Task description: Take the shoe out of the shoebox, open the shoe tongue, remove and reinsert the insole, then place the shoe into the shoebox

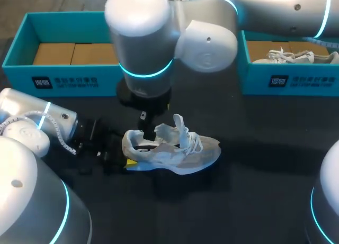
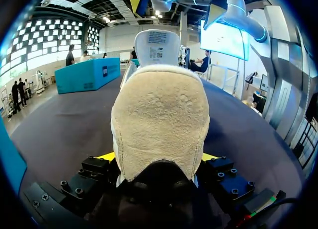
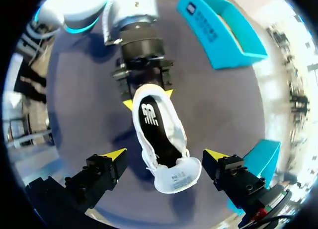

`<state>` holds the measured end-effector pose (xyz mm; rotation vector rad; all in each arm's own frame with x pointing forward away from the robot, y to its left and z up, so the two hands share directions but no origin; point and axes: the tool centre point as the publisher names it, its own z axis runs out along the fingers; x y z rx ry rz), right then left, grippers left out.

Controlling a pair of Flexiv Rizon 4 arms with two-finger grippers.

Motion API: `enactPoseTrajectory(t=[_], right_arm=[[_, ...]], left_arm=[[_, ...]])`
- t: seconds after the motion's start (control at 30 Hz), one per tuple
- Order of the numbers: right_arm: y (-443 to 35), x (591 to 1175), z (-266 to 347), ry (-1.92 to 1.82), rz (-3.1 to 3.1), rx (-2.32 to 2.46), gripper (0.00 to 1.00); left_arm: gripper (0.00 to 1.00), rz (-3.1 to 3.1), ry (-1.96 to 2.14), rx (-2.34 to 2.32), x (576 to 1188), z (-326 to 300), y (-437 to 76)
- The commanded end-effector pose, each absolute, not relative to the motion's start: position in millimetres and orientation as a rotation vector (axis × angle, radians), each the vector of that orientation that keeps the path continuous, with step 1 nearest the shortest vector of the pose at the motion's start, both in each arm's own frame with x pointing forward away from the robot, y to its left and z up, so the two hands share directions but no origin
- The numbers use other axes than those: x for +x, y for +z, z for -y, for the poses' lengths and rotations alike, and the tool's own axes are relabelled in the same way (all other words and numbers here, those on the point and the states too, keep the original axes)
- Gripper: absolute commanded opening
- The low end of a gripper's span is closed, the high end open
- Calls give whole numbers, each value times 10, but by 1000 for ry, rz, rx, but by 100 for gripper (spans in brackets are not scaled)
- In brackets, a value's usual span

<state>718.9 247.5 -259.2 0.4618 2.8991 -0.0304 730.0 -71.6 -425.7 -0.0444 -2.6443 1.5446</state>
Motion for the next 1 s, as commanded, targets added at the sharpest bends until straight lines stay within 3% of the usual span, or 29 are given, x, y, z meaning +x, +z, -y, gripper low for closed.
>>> enactPoseTrajectory(t=[0.03,0.07,0.1,1.0], right_arm=[[-2598,7155,-2604,-86,-2895,416,25],[-2610,7148,-2606,-91,-2899,398,4],[-2616,7148,-2615,-91,-2901,387,0],[-2775,7208,-2664,-39,-2911,347,0]], left_arm=[[0,2646,1542,-44,7311,728,-4285],[0,2646,1542,-44,7311,728,-4285],[0,2646,1542,-44,7311,728,-4285],[0,2646,1542,-44,7311,728,-4285]])
